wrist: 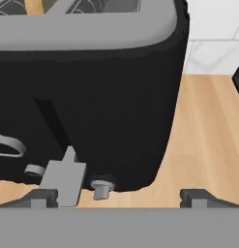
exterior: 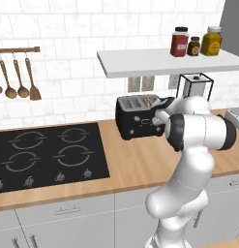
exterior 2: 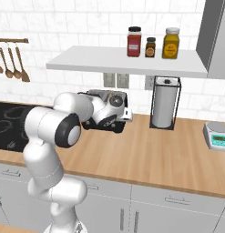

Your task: Start the toaster. Once the lever pops up, take the bread to the plate on the dining counter.

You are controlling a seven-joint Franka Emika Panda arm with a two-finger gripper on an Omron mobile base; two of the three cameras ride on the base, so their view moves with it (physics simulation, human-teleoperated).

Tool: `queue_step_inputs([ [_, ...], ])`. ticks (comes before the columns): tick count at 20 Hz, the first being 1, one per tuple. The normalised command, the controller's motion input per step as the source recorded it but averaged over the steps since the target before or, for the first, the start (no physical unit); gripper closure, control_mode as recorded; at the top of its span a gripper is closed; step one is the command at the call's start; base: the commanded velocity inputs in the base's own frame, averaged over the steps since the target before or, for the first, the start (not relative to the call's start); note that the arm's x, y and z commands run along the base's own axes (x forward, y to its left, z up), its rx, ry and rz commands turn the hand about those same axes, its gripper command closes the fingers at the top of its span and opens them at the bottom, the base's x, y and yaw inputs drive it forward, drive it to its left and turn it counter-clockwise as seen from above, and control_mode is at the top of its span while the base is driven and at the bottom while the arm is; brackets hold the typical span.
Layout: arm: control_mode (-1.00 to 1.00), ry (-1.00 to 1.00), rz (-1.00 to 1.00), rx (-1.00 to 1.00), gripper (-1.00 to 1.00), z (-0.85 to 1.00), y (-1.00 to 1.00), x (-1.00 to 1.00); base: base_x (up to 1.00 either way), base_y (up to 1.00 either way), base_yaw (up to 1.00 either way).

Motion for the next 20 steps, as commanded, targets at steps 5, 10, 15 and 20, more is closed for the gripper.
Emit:
queue_step_inputs([
  [5, -1.0, 0.0, 0.0, 0.0, -1.0, -0.24, 0.0, 0.0, 0.0, 0.0, 0.0],
  [10, -1.0, 0.0, 0.0, 0.0, -1.0, -0.11, 0.0, 0.0, 0.0, 0.0, 0.0],
  [15, -1.0, -0.02, 0.0, 0.0, -1.0, 0.18, 0.0, 0.0, 0.0, 0.0, 0.0],
  [20, -1.0, 0.0, 0.0, 0.0, -1.0, 0.53, 0.0, -0.03, 0.0, 0.0, 0.0],
])
